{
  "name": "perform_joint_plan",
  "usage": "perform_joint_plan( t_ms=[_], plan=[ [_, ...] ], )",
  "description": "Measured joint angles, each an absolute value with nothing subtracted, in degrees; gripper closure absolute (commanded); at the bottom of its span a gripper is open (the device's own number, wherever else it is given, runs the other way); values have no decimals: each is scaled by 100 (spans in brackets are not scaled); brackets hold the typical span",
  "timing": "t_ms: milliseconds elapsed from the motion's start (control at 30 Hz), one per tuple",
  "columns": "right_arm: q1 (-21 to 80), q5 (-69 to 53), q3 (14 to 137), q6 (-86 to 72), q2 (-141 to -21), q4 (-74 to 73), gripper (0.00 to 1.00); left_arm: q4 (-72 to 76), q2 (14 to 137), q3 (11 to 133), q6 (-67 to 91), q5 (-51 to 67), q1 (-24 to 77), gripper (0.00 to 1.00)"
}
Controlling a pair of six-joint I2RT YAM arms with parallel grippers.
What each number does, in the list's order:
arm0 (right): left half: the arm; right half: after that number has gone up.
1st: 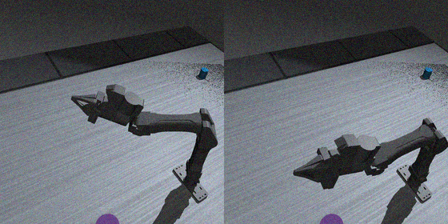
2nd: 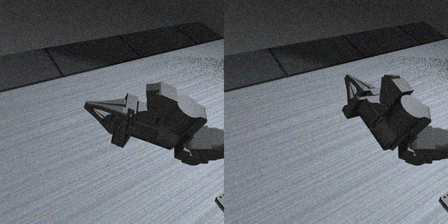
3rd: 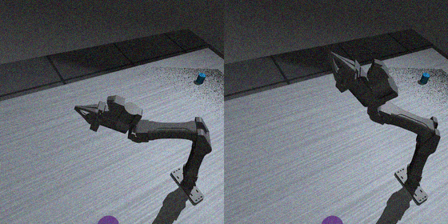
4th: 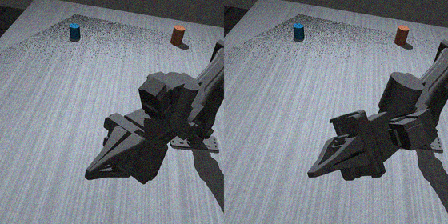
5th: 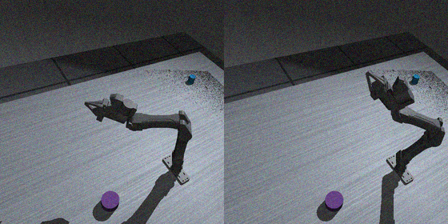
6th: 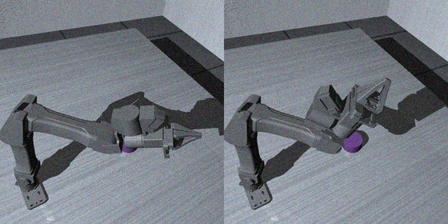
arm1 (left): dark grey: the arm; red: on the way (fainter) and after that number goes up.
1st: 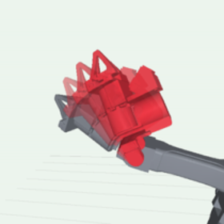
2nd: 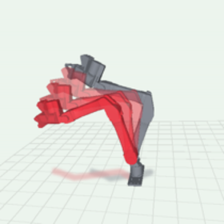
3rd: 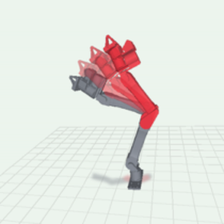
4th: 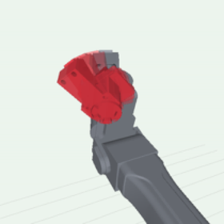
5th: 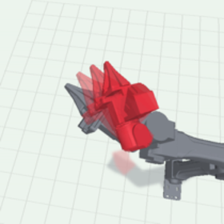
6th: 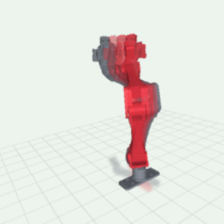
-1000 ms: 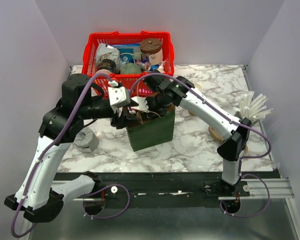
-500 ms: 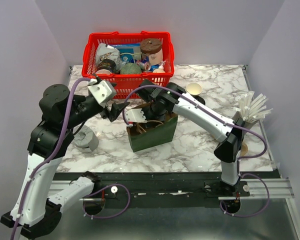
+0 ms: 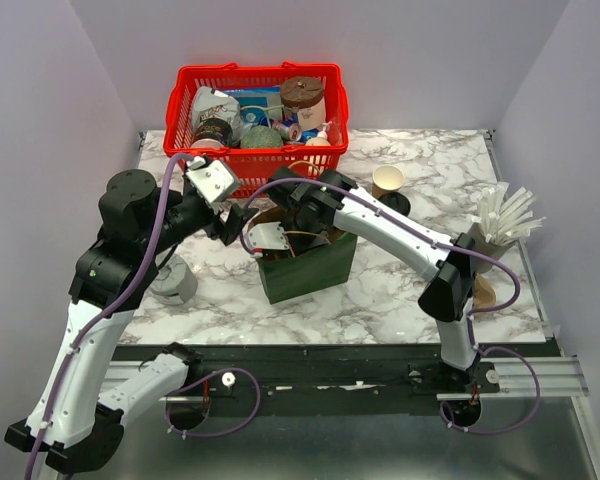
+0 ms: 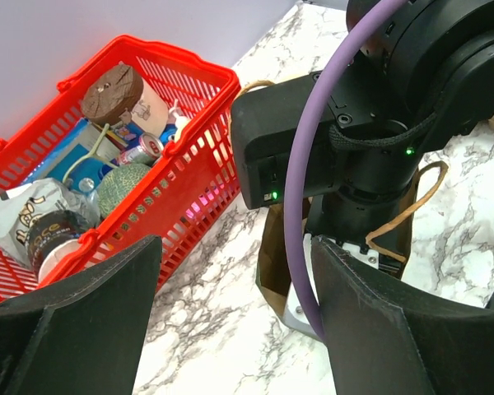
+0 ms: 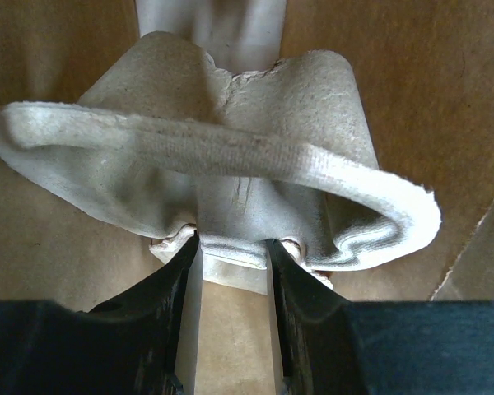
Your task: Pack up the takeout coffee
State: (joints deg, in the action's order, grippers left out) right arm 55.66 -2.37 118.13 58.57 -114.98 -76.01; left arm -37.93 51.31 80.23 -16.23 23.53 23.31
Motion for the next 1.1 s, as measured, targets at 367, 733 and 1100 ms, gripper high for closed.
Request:
perform_joint_plan(
  t_ms=[367, 733, 1100],
  plan=[
    [5568, -198, 11821, 5859, -11498, -7605, 43, -3776, 5179, 8005, -1555, 2355, 2331, 17],
    [5568, -134, 11902, 5857, -11498, -7623, 39, -3632, 5203, 7946, -1479, 2357, 2331, 17],
    [5568, -36, 11909, 5843, -11493, -7623, 37, -3481, 5201, 7717, -1341, 2204, 2309, 8]
  ],
)
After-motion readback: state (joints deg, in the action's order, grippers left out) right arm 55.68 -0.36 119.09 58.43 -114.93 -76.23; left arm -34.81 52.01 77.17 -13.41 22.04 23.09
